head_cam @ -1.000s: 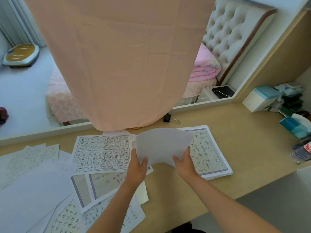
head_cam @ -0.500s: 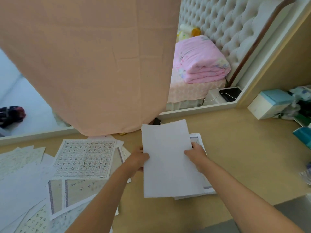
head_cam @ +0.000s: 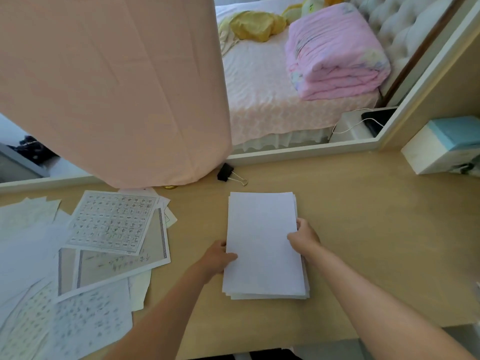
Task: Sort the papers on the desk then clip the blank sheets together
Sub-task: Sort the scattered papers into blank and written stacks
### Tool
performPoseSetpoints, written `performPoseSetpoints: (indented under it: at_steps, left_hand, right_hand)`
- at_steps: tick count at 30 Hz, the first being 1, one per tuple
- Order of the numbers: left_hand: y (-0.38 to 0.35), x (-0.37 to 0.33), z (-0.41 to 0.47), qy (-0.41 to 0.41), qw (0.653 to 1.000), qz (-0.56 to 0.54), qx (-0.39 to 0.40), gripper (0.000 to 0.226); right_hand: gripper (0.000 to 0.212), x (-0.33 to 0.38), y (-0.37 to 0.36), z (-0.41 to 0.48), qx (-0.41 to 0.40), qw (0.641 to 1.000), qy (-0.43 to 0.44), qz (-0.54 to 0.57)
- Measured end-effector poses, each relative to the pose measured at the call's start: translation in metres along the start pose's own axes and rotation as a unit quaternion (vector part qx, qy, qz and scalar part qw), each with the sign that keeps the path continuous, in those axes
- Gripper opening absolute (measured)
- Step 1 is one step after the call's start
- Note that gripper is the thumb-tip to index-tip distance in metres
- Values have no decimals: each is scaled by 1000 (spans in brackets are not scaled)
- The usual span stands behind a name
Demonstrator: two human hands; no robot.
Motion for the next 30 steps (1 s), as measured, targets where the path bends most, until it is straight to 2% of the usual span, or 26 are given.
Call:
performPoseSetpoints:
  at_steps: [3, 6, 10, 13, 15, 18, 20, 23, 26, 28, 30]
  left_hand:
    - [0, 8, -2, -7, 1000, -14, -27, 46]
    - [-7, 5, -7, -19, 999, -4, -29, 38]
    - [-21, 5, -12, -27, 999, 37, -29, 38]
    - [-19, 24, 12, -31, 992, 86, -82, 75]
    - [-14, 20, 12, -34, 988, 97, -113, 80]
    - [-19, -5, -2, -51, 993, 38, -102, 51]
    - [-25, -11, -1, -65, 994, 35, -83, 58]
    - [-28, -6, 7, -72, 993, 42, -82, 78]
    - [-25, -13, -2, -66, 995, 36, -65, 82]
    - [-15, -14, 0, -51, 996, 33, -63, 88]
    - [5, -15, 6, -58, 993, 45, -89, 85]
  right_hand:
    - [56, 4, 7, 3, -12, 998, 25, 55]
    - [58, -6, 16, 6, -44, 989, -37, 139]
    - [36, -18, 14, -1, -28, 999, -13, 30]
    - [48, -23, 18, -8, -21, 997, 8, -74]
    - [61, -29, 22, -7, -30, 990, 17, -135]
    - [64, -35, 13, -15, 7, 997, -19, -76]
    - [68, -34, -2, -30, 45, 998, -13, -48]
    - [76, -38, -18, -40, 73, 993, -8, -95]
    - [74, -31, -11, -39, 33, 982, 8, -185]
    - [67, -7, -4, -39, -27, 968, 66, -241]
    - [60, 23, -12, -42, -46, 965, 137, -217]
Point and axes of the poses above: each hand's wrist, its own z-axis towards the middle knuckle, its own y-axis out of the back of the hand, x = y × z, the point moved 9 cm from there along z, towards the middle knuckle, and after that the axes turned 11 degrees about -x, right-handed, at the moved point
